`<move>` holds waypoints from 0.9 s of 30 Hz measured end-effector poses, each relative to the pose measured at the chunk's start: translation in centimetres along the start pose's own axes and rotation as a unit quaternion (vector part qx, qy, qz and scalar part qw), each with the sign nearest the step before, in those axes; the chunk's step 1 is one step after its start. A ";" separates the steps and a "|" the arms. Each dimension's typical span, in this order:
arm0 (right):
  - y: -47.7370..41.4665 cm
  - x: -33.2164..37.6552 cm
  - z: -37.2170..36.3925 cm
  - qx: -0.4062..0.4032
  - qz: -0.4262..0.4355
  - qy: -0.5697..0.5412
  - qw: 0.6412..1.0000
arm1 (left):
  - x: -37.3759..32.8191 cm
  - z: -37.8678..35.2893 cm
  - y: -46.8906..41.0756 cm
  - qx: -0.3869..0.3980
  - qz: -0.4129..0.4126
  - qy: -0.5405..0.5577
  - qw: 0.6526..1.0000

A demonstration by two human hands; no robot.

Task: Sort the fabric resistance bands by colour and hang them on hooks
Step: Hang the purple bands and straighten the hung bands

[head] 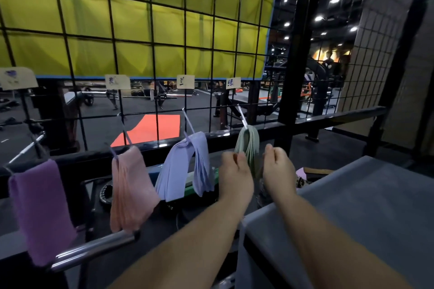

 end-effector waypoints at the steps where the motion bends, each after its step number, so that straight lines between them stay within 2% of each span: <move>1: -0.6 0.1 0.1 0.000 -0.001 -0.004 1.000 | -0.5 -0.1 -0.4 -0.007 -0.010 -0.008 1.000; 10: -5.2 0.0 -1.3 0.038 -0.018 -0.080 0.996 | -2.8 0.1 -2.9 -0.094 -0.131 -0.057 0.985; 14: -6.0 -0.2 -2.9 0.083 -0.063 -0.173 0.979 | -3.2 -0.2 -4.3 -0.057 -0.114 -0.080 0.989; 21: -5.5 0.0 -4.3 0.110 -0.138 -0.290 0.940 | -3.3 -0.9 -6.1 -0.018 -0.064 -0.097 0.993; 27: -6.2 -0.5 -4.1 0.129 -0.143 -0.283 0.940 | -4.5 -1.6 -6.6 0.000 -0.056 -0.089 0.994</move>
Point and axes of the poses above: each hand's wrist, its own y-axis away from the middle knuckle, its own z-axis out of the back of the hand, x = y × z, the point moved 4 cm from there along -y, towards the middle knuckle, and after that the axes turned 8 degrees about z, right-handed, at the moved point
